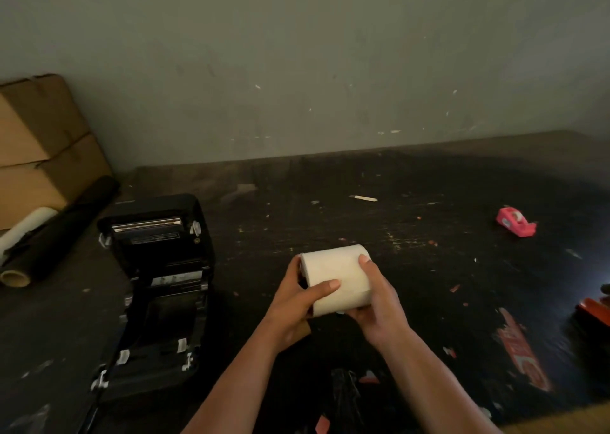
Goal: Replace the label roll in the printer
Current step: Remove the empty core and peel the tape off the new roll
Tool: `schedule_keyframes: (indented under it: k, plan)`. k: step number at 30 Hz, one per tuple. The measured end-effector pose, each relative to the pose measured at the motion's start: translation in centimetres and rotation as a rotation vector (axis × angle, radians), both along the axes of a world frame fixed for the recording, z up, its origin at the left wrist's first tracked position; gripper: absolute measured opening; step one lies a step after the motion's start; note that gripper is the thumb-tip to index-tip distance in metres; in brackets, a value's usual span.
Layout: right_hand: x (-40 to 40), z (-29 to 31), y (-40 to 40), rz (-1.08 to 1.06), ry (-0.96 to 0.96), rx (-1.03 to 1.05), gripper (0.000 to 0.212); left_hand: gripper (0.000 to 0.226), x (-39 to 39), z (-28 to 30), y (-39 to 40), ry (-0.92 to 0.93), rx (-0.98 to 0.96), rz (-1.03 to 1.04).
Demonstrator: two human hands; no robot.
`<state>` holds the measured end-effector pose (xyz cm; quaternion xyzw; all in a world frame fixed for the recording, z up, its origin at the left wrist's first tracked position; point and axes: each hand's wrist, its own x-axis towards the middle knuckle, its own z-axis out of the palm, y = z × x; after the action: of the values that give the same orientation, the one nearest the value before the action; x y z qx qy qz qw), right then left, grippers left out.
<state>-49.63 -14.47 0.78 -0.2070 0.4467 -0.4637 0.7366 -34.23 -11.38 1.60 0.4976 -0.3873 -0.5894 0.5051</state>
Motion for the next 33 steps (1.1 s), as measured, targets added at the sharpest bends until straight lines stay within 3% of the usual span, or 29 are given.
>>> schedule_keyframes:
  k: [3,5,8,11,14,23,33]
  plan:
    - [-0.2,-0.4,-0.1,-0.017,0.004,0.004,0.092,0.091,1.3,-0.2,-0.1,-0.055,0.067,-0.080]
    - [-0.5,-0.6,-0.3,-0.038,0.025,0.027,0.094,0.090,2.7,-0.9,0.1,-0.174,0.109,0.015]
    - [-0.9,-1.3,-0.6,-0.059,0.059,0.051,0.095,0.060,5.6,-3.1,0.7,-0.550,0.113,0.246]
    - [-1.0,-2.2,-0.6,-0.043,0.076,0.051,0.092,0.046,7.6,-6.2,1.4,-0.964,0.192,0.177]
    - [-0.8,-3.0,-0.4,-0.035,0.094,0.069,0.093,0.051,8.2,-8.8,2.0,-1.191,0.264,0.088]
    - [-0.5,-3.9,-0.3,-0.019,0.091,0.115,0.082,0.049,8.1,-12.6,3.6,-1.306,0.431,0.064]
    - [-1.3,-4.0,-0.2,0.002,0.121,0.138,0.100,0.039,8.2,-12.3,2.1,-1.304,0.523,0.113]
